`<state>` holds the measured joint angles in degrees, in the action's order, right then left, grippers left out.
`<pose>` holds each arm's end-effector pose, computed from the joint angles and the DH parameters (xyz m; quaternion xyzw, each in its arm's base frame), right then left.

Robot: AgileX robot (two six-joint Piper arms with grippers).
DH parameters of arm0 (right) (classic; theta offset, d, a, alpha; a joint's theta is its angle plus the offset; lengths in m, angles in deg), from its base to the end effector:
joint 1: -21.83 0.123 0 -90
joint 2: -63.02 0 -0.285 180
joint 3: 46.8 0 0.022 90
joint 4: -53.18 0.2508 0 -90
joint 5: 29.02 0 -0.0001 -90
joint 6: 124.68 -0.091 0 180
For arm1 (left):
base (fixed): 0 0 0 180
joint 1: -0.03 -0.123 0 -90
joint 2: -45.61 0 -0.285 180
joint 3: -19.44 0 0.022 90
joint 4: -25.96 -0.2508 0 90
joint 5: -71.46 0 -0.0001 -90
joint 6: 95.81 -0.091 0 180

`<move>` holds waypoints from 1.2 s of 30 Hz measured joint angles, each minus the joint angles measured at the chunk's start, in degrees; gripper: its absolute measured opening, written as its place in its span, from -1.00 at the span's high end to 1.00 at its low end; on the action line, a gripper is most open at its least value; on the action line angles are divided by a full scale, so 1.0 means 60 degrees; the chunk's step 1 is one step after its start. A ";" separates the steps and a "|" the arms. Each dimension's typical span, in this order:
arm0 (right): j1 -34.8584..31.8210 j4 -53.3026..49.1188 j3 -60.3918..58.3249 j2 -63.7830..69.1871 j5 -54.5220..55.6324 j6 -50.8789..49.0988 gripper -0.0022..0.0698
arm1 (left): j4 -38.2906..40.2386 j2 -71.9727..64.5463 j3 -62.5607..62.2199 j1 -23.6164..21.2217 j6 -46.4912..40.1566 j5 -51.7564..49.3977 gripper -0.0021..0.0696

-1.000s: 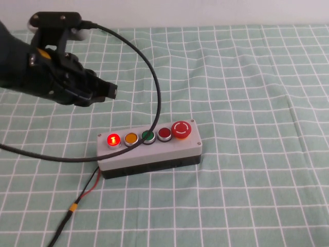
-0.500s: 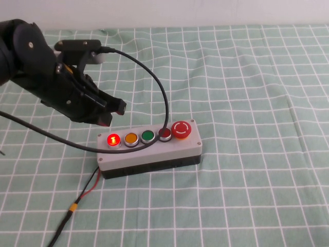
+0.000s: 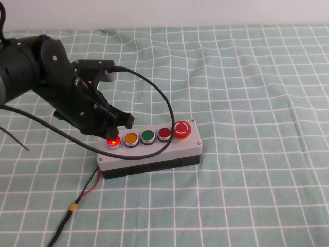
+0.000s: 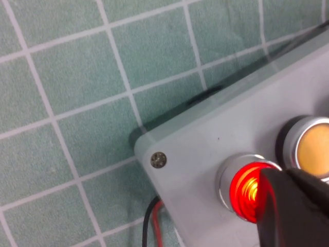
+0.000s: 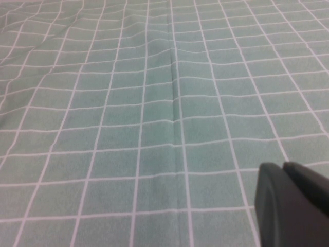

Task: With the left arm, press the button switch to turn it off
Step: Press the button to turn off

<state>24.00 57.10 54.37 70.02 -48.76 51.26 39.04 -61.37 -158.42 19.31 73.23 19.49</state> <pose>0.0532 0.0041 0.1735 0.0318 0.7955 0.0615 0.6020 0.3320 -0.1333 0.2499 0.2030 0.9603 -0.1116 0.1555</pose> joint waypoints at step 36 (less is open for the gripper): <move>0.0000 0.0000 0.0000 0.0000 0.0000 0.0000 0.99 | -0.0382 0.1296 -0.0288 0.0000 0.0021 0.0155 0.95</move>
<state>24.00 57.10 54.37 70.02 -48.76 51.26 36.75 -53.59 -160.14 19.31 73.35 20.42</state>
